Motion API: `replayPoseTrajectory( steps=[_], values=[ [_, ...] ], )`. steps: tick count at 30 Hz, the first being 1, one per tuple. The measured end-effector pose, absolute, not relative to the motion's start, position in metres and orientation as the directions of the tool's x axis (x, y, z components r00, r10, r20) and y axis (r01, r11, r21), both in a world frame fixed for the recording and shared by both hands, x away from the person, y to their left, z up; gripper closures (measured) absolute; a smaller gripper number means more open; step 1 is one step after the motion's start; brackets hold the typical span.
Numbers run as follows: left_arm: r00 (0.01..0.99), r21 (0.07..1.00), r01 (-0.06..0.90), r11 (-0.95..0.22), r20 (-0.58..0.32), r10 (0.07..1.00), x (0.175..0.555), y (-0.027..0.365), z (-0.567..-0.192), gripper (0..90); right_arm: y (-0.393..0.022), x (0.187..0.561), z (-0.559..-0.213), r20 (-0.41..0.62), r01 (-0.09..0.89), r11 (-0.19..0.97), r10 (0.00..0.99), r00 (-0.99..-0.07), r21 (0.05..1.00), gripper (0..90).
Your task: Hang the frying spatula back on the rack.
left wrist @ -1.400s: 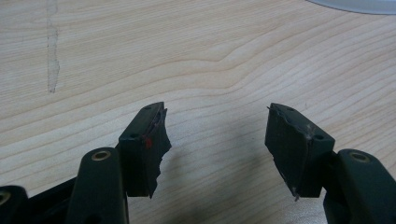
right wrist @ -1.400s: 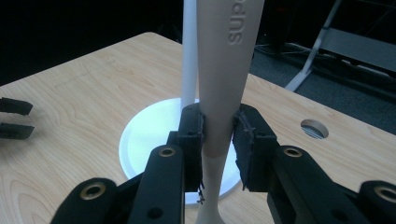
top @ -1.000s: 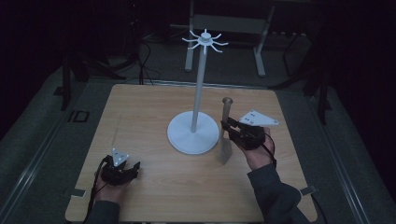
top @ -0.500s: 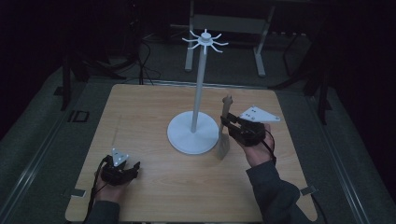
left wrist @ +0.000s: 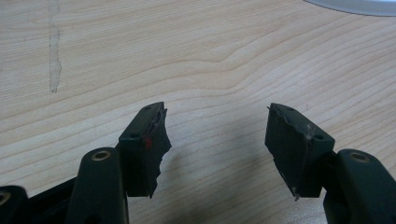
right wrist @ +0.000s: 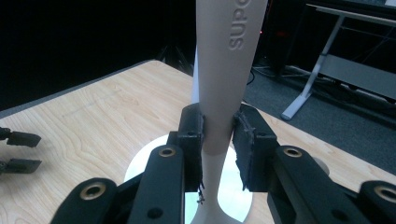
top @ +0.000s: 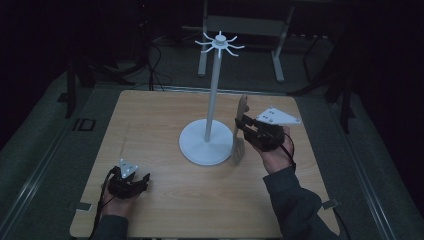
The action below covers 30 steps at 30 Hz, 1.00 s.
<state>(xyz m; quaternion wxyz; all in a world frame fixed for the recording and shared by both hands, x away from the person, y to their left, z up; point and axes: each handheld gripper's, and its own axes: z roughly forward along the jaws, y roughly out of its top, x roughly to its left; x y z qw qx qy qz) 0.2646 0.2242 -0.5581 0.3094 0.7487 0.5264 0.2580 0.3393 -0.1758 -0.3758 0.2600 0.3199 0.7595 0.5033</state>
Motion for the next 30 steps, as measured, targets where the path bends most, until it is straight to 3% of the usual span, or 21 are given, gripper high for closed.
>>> replayPoseTrajectory(
  steps=[30],
  values=[
    [0.313,0.736,0.628,-0.254,0.06,0.948,0.264,0.224,-0.558,38.9,-0.176,0.351,-0.347,-0.06,0.209,0.255,0.756,-0.652,0.944,73.4]
  ],
)
